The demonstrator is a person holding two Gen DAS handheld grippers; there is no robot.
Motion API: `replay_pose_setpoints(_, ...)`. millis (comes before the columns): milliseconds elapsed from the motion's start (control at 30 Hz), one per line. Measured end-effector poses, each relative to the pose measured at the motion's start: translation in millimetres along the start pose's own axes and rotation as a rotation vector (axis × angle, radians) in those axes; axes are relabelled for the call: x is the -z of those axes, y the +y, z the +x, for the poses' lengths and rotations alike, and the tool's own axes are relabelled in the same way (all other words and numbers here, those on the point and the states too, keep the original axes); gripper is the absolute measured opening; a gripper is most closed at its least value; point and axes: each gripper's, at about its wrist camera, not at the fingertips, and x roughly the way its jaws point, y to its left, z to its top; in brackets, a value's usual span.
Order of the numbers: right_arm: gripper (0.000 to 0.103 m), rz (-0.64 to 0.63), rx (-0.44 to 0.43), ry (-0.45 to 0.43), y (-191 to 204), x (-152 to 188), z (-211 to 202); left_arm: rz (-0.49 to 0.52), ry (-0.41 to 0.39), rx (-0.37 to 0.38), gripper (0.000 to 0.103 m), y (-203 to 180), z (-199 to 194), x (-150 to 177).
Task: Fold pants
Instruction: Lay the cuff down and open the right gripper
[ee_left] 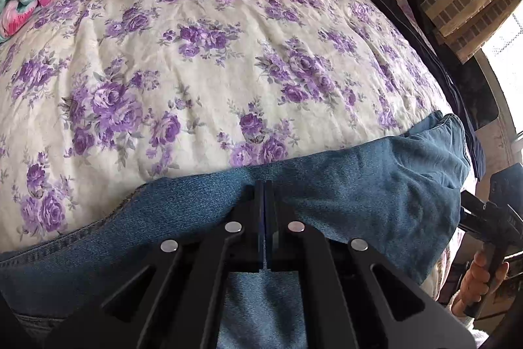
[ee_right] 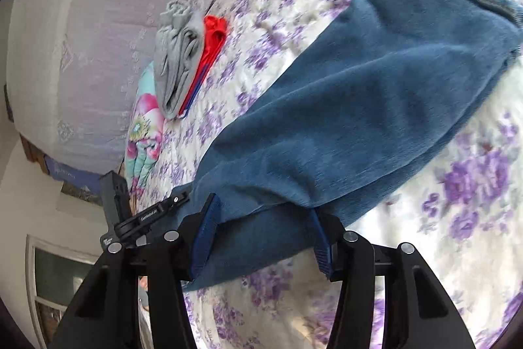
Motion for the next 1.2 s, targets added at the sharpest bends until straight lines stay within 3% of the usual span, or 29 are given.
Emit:
replay_pose_setpoints(100, 0.05, 0.047, 0.152, -0.194, -26.2, -23.1, -40.0, 0.007, 0.0, -0.009, 0.002, -1.2, 0.0, 0.1)
replay_pose_setpoints(167, 0.036, 0.063, 0.193, -0.258, -41.6, -39.9, -54.2, 0.014, -0.001, -0.017, 0.002, -1.8, -0.3, 0.4)
replay_pose_setpoints(200, 0.011, 0.06, 0.169, -0.246, -45.7, -47.1, -54.7, 0.016, -0.003, -0.021, 0.002, -2.4, -1.1, 0.8)
replay_pose_setpoints(400, 0.007, -0.076, 0.187, -0.256, -28.2, -73.8, -64.5, 0.025, -0.013, -0.019, 0.002, -3.5, -1.8, 1.8)
replay_pose_setpoints(533, 0.006, 0.021, 0.258, -0.129, -71.2, -73.4, -42.5, 0.035, -0.018, -0.008, 0.002, -5.0, -4.0, 4.4)
replay_pose_setpoints(600, 0.004, -0.005, 0.239, -0.15, -78.0, -68.6, -37.1, 0.044, -0.019, -0.008, 0.002, -6.2, -4.3, 4.6)
replay_pose_setpoints(867, 0.013, -0.173, 0.381, -0.108, -43.6, -66.8, -38.8, -0.009, -0.062, 0.04, 0.001, -15.5, -33.5, 14.8)
replay_pose_setpoints(900, 0.02, -0.191, 0.405, -0.111, -38.6, -64.5, -43.8, 0.006, -0.084, 0.04, 0.001, -25.1, -42.4, 20.4)
replay_pose_setpoints(933, 0.036, -0.213, 0.451, -0.132, -32.8, -61.2, -51.0, 0.026, -0.098, 0.04, 0.001, -36.7, -49.5, 26.7)
replay_pose_setpoints(1000, 0.06, -0.294, 0.605, -0.238, -17.5, -50.5, -69.6, 0.061, -0.1, 0.028, 0.001, -62.6, -55.6, 40.0)
replay_pose_setpoints(1067, 0.064, -0.364, 0.732, -0.321, -6.2, -39.7, -84.1, 0.094, -0.076, 0.032, 0.004, -86.2, -46.9, 55.4)
replay_pose_setpoints(1100, 0.064, -0.367, 0.752, -0.352, -2.5, -34.8, -90.1, 0.105, -0.03, 0.025, 0.004, -95.5, -34.2, 65.1)
replay_pose_setpoints(1167, 0.064, -0.39, 0.637, -0.352, 7.4, -23.8, -97.7, 0.097, 0.053, -0.013, 0.004, -103.9, -7.0, 87.1)
replay_pose_setpoints(1200, 0.055, -0.416, 0.547, -0.305, 15.8, -18.3, -95.4, 0.102, 0.007, -0.038, 0.004, -106.6, -6.6, 98.0)
